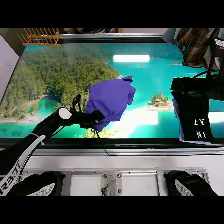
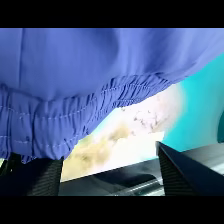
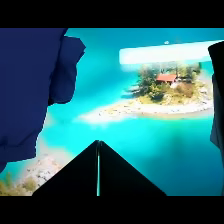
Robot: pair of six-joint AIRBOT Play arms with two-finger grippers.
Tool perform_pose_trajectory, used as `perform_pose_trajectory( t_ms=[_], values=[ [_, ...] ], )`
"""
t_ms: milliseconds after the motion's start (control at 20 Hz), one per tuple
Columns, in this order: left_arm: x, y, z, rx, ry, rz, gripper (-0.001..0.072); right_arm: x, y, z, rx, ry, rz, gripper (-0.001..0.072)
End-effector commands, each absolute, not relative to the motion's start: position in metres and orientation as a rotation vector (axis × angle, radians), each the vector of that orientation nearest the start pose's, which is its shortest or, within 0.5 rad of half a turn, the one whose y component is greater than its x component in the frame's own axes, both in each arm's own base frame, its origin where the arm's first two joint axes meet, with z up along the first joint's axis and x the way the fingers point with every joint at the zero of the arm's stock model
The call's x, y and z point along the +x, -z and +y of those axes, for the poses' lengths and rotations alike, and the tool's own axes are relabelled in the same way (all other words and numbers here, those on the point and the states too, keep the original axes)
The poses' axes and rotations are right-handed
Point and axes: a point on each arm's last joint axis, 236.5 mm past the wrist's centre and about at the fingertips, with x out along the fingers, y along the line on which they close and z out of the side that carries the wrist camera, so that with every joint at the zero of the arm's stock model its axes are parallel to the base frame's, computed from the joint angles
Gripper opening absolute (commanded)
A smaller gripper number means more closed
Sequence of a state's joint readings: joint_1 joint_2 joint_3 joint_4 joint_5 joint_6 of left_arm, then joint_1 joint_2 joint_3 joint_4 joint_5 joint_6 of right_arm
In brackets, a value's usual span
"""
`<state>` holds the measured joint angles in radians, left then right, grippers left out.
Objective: Fold the clothes and pants, and hang the long-sleeved shirts on hangers.
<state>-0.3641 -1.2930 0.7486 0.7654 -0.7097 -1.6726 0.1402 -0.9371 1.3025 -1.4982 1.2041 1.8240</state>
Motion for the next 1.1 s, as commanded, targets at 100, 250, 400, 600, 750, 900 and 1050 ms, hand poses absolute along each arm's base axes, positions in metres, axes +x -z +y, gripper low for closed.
perform_pose_trajectory(
  t_ms=[100, 250, 400, 600, 750, 900, 1050],
  values=[
    [0.350, 0.074, -0.239, -0.767, 0.227, 1.267, 0.0604, 0.357, -0.189, 0.068, 0.234, -0.080, 0.865, 0.0005],
    [0.373, 0.072, -0.245, -0.781, 0.215, 1.215, 0.0603, 0.358, -0.187, 0.068, 0.234, -0.080, 0.869, 0.0005],
    [0.398, 0.068, -0.247, -0.837, 0.177, 1.168, 0.0481, 0.356, -0.182, 0.069, 0.236, -0.081, 0.894, 0.0005],
    [0.436, 0.049, -0.223, -0.873, 0.142, 1.055, 0.0011, 0.350, -0.176, 0.068, 0.230, -0.076, 0.932, 0.0005],
    [0.442, 0.014, -0.204, -0.773, 0.243, 1.029, 0.0010, 0.346, -0.175, 0.063, 0.214, -0.059, 0.942, 0.0004],
    [0.433, -0.035, -0.160, -0.658, 0.332, 0.969, 0.0011, 0.335, -0.161, 0.056, 0.191, -0.029, 0.999, 0.0004],
    [0.407, -0.051, -0.112, -0.592, 0.338, 1.016, 0.0011, 0.328, -0.125, 0.060, 0.237, -0.001, 1.069, 0.0004]
  ],
)
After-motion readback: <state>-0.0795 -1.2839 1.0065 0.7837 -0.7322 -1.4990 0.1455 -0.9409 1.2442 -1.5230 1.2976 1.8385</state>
